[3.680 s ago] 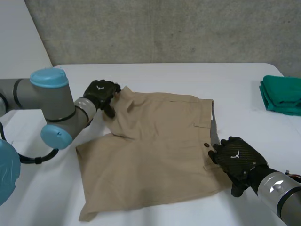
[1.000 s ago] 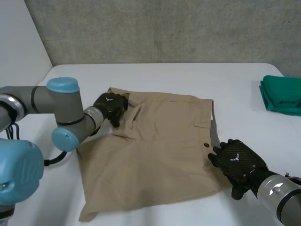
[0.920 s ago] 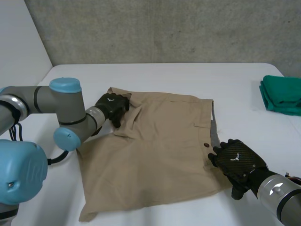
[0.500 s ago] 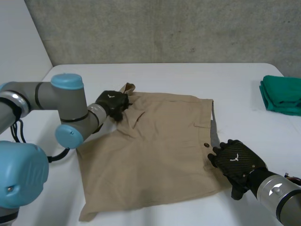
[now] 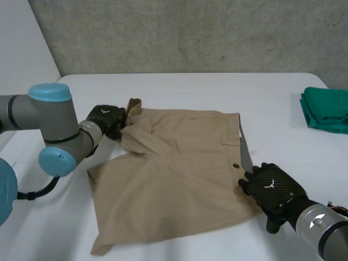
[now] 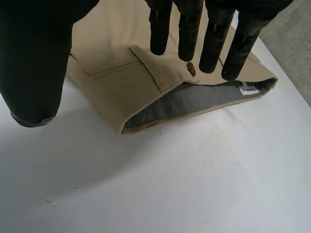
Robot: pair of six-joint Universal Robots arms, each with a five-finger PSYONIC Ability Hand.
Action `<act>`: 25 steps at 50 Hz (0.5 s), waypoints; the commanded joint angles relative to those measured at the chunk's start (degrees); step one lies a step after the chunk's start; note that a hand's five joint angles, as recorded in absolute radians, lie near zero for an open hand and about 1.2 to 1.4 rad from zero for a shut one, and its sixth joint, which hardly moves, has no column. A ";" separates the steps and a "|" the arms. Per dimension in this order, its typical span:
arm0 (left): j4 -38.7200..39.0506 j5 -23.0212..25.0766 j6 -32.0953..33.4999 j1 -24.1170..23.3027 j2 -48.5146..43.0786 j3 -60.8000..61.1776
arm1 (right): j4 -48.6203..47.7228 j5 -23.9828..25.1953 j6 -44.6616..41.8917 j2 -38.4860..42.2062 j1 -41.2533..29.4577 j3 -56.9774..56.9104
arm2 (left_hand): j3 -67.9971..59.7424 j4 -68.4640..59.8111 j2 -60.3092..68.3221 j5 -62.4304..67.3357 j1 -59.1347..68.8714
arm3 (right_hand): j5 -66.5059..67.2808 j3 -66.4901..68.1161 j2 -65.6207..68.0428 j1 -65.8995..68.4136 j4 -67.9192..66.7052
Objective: Fold the laundry.
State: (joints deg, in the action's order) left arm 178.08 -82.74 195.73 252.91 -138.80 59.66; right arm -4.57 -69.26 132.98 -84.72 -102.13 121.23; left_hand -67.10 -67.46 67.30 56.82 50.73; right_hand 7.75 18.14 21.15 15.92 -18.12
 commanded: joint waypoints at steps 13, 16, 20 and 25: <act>0.69 -2.43 -0.09 1.09 3.71 7.40 | 0.00 -0.09 0.00 0.08 -0.17 0.14 | 17.18 17.55 -17.39 -16.91 -0.81 | -1.27 -1.66 -4.68 0.56 1.65; 0.69 -2.34 -0.09 1.09 4.06 7.40 | 0.00 0.00 0.00 0.08 -0.17 0.23 | 17.69 18.05 -17.89 -17.41 -1.32 | -1.27 -1.66 -4.68 0.56 1.65; 0.87 -2.16 -0.09 0.83 4.06 7.14 | 0.00 0.00 0.00 0.17 -0.17 0.23 | 18.87 19.23 -19.07 -18.59 -2.50 | -1.27 -1.66 -4.68 0.56 1.65; 1.31 -2.16 0.09 0.65 3.27 6.70 | 0.00 0.00 0.00 0.17 -0.17 0.23 | 9.33 9.70 -9.53 -9.06 7.04 | -1.27 -1.66 -4.68 0.56 1.65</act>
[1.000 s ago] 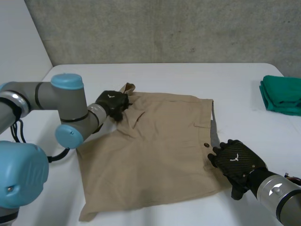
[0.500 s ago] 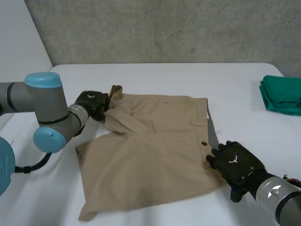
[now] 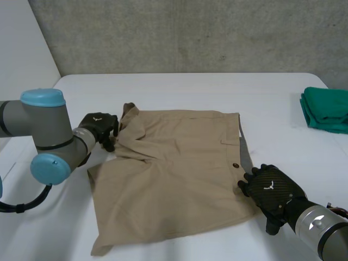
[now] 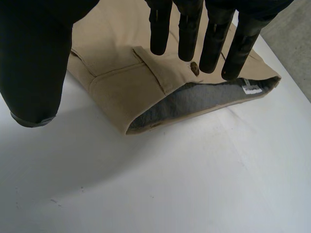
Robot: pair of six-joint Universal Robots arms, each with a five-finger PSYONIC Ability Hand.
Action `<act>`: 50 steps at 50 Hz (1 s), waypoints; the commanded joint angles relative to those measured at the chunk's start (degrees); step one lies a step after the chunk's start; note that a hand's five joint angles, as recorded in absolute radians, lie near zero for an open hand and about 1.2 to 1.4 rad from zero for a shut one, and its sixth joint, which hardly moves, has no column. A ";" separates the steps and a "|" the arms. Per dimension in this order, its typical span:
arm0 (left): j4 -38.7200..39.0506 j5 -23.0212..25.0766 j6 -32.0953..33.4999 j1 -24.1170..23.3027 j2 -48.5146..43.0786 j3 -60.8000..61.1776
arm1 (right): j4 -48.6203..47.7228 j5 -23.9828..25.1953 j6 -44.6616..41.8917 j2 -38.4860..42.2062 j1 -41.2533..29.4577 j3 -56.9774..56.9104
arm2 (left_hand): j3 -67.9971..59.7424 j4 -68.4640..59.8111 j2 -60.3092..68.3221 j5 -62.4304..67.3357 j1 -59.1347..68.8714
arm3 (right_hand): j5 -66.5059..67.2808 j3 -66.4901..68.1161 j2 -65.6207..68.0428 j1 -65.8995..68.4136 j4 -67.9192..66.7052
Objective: Fold the laundry.
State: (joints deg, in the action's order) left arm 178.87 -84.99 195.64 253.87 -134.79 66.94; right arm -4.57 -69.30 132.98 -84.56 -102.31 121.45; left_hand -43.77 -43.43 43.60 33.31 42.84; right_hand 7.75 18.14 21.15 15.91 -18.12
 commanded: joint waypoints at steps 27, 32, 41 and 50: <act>4.72 -7.29 2.99 1.02 6.64 9.44 | 0.00 0.13 0.09 -0.34 0.09 -0.33 | -8.18 -8.51 8.35 8.64 9.11 | -1.27 -1.66 -4.68 0.57 1.65; 8.86 -6.59 2.90 1.11 6.82 9.00 | 0.00 0.13 0.09 -0.51 0.09 -0.25 | 4.78 4.44 -4.61 -4.32 -3.85 | -1.27 -1.66 -4.68 0.56 1.65; 9.74 -2.03 -1.05 1.28 4.01 3.91 | 0.09 0.04 0.09 -0.60 0.09 -0.07 | 8.33 7.99 -8.16 -7.86 -7.40 | -1.27 -1.66 -4.68 0.56 1.65; 5.89 5.62 -4.04 1.37 -2.31 -1.98 | 0.00 -0.05 0.09 -0.51 0.35 -0.07 | -4.41 -4.75 4.58 4.87 5.34 | -1.27 -1.66 -4.68 0.56 1.65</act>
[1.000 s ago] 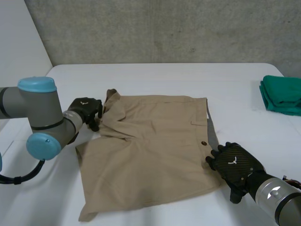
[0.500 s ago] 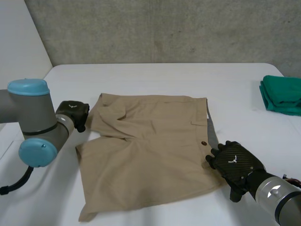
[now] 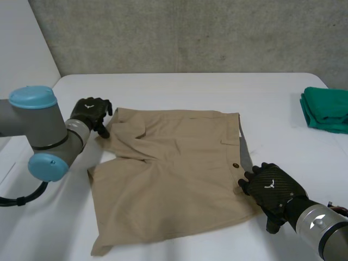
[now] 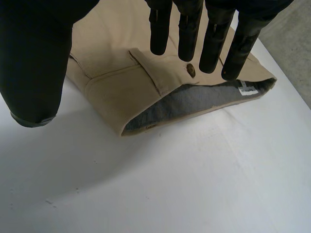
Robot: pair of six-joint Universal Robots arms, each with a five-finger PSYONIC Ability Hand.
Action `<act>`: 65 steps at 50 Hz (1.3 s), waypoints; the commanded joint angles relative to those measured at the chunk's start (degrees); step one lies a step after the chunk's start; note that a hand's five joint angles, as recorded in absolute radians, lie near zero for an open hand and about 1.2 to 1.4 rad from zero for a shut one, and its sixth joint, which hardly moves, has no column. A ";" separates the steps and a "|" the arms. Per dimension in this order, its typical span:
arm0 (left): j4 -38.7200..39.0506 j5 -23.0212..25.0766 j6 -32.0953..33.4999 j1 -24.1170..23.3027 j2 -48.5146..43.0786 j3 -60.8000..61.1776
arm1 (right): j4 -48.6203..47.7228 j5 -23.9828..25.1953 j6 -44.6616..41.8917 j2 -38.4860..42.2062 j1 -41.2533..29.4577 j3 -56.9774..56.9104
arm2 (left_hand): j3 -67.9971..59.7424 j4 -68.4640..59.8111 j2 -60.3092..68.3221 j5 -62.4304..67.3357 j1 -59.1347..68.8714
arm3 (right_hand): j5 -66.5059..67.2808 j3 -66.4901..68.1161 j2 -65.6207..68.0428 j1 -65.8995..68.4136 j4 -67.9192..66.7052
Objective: Fold the laundry.
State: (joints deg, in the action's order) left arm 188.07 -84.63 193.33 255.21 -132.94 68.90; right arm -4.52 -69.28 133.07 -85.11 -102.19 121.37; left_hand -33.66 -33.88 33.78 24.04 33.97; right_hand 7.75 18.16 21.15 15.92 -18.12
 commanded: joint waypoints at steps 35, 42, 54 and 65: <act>-6.66 -7.30 -1.55 0.91 3.04 8.01 | 0.04 0.02 0.00 -0.14 0.32 0.27 | -46.34 -46.12 46.22 45.96 46.03 | -1.10 -1.52 -4.51 0.73 1.48; -6.92 -7.57 -1.81 0.47 3.83 9.59 | 0.04 0.02 0.00 -1.11 0.58 0.09 | -29.40 -29.18 29.28 29.03 29.09 | -0.93 -1.35 -4.34 0.90 1.31; -6.40 -15.74 -2.25 -0.15 20.69 19.77 | -1.72 2.65 0.70 -4.80 0.50 0.09 | 1.75 1.97 -1.87 -2.12 -2.06 | -2.95 -3.36 -6.36 -1.12 3.33; -10.07 -6.34 -2.43 -8.75 36.69 39.45 | -2.51 13.73 -0.26 0.46 0.50 0.01 | 0.92 1.13 -1.03 -1.29 -1.22 | 1.24 0.83 -2.17 3.07 -0.86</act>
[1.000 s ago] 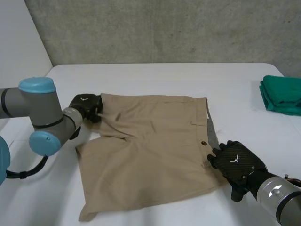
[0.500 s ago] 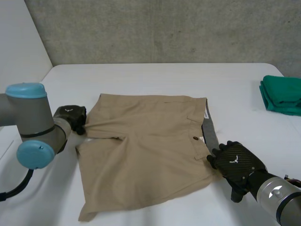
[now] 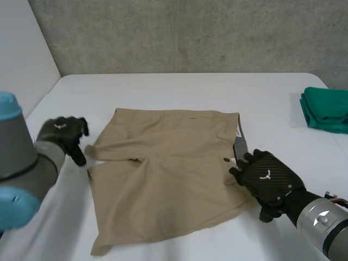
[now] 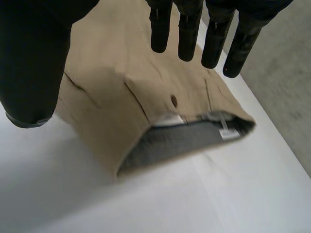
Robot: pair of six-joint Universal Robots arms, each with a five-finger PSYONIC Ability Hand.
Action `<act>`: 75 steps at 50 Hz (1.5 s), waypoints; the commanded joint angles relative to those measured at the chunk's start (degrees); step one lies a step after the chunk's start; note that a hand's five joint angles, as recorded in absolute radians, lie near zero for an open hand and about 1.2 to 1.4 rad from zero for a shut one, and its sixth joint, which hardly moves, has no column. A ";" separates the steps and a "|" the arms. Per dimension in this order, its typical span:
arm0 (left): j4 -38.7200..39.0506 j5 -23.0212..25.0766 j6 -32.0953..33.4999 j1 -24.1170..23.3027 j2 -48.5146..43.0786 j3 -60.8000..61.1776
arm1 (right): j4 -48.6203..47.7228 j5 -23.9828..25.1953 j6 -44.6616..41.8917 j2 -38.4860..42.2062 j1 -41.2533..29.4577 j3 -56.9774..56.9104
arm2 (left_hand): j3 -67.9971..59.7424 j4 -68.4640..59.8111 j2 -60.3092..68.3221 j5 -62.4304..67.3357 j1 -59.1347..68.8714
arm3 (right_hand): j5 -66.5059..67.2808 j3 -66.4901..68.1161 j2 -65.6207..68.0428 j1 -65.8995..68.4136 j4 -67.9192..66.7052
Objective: Fold the laundry.
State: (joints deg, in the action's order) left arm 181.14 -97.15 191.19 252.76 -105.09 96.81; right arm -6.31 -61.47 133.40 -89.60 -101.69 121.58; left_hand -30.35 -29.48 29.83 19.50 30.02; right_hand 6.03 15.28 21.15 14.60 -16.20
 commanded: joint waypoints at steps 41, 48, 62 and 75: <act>-8.88 -9.37 -3.37 -22.66 9.73 17.27 | -6.35 -0.14 -3.32 12.52 1.76 -1.26 | -4.09 -4.96 4.61 4.94 4.42 | 21.14 21.89 16.01 22.57 -20.97; -8.70 -9.28 -3.37 -22.67 7.45 17.62 | -6.26 -0.14 -3.32 12.52 1.76 -1.35 | -5.43 -6.30 5.95 6.28 5.76 | 21.14 21.89 16.01 22.57 -20.97; -2.81 -9.46 -3.19 -22.58 2.26 16.57 | -6.52 0.04 -3.23 14.80 1.93 -2.40 | -49.62 -50.49 50.14 50.47 49.95 | 61.28 62.03 56.16 62.71 -61.11; -4.56 -9.46 -0.65 -22.58 2.69 16.13 | -3.37 -0.14 -3.41 15.69 3.25 -3.98 | -49.65 -50.52 50.17 50.50 49.98 | 63.97 64.72 58.85 65.40 -63.80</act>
State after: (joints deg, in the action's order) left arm 178.41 -106.61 188.27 230.18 -103.69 113.06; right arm -12.35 -61.57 130.16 -73.60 -99.24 118.44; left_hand -67.98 -68.55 68.26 57.08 64.74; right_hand 56.01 67.63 66.81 52.72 -67.87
